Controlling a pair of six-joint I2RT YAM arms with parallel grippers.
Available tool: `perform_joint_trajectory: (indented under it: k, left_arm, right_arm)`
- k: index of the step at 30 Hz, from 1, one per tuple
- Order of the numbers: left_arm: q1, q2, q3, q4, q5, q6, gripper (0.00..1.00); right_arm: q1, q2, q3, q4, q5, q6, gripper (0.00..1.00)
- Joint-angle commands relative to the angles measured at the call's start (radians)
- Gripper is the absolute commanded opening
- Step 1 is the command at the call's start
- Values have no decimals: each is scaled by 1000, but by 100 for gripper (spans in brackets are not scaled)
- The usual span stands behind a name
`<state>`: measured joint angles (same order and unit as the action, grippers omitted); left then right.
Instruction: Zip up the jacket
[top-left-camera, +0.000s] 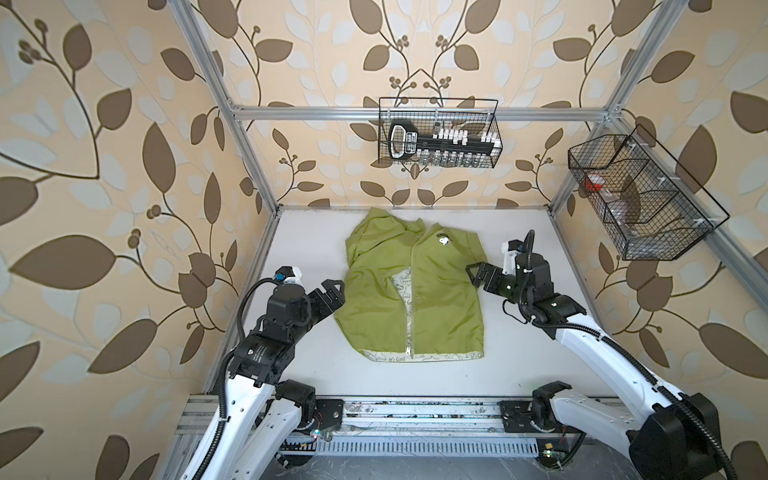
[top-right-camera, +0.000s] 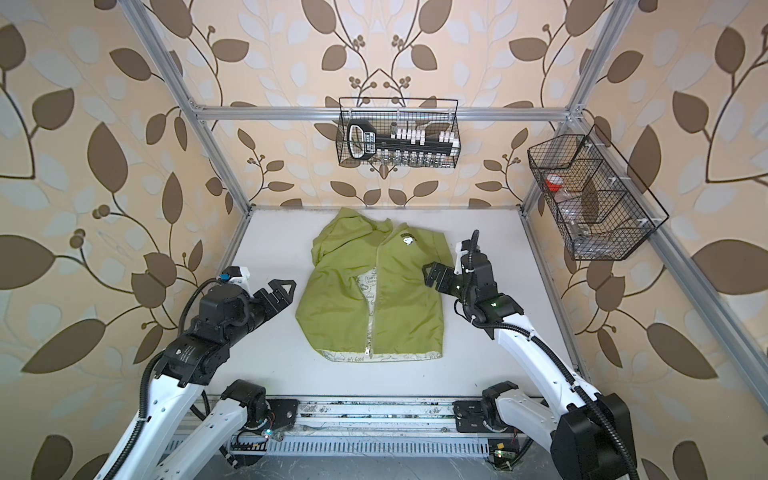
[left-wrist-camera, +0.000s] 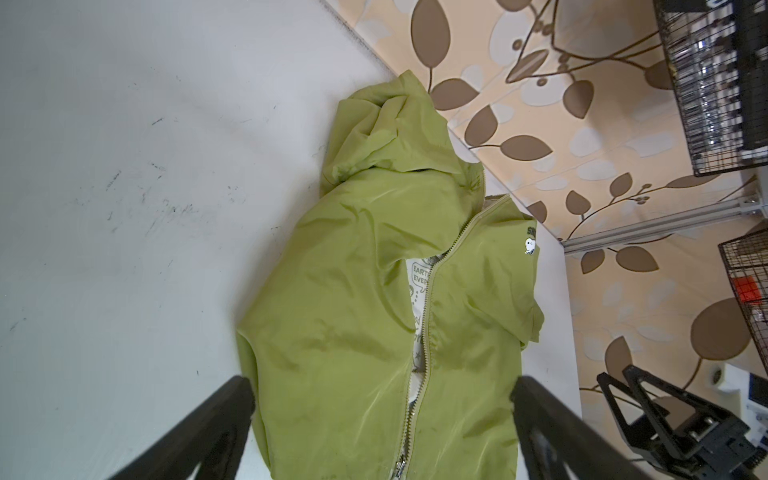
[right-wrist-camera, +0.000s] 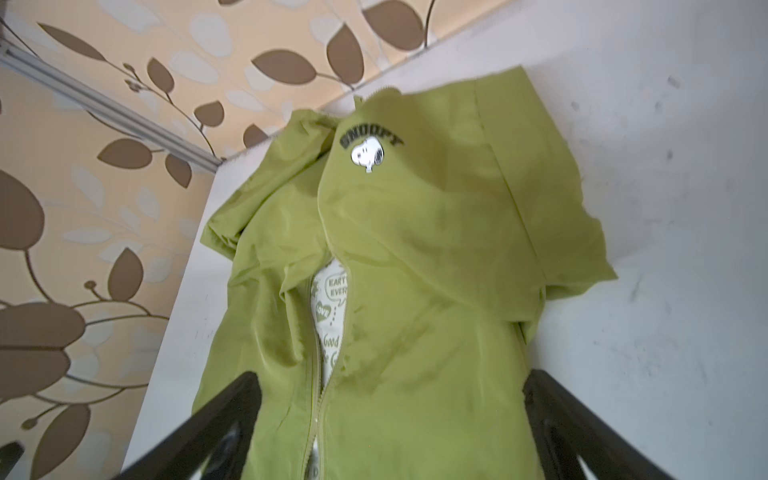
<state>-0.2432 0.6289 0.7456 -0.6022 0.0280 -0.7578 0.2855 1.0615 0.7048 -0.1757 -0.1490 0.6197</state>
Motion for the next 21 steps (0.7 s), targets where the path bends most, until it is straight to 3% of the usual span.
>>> perform_joint_trajectory:
  k: [1, 3, 8, 11, 15, 21]
  left_arm:
    - [-7, 31, 4, 94, 93, -9, 99]
    - [-7, 22, -40, 137, 128, -27, 99]
    - [-7, -91, -162, 139, 95, -116, 99]
    - [-7, -165, -283, 186, 145, -247, 99]
    - [-21, -181, -404, 213, 249, -342, 94]
    - [-71, -298, -446, 90, 224, -364, 91]
  right_arm:
    - [2, -54, -48, 29, -113, 24, 97]
    - [-3, -96, -110, 116, -146, 55, 100]
    - [11, -56, -117, 39, -143, 94, 98]
    - [120, -3, -99, 3, -85, 79, 82]
    - [311, 39, -112, 32, 21, 128, 75]
    - [509, 186, -114, 151, 53, 182, 64]
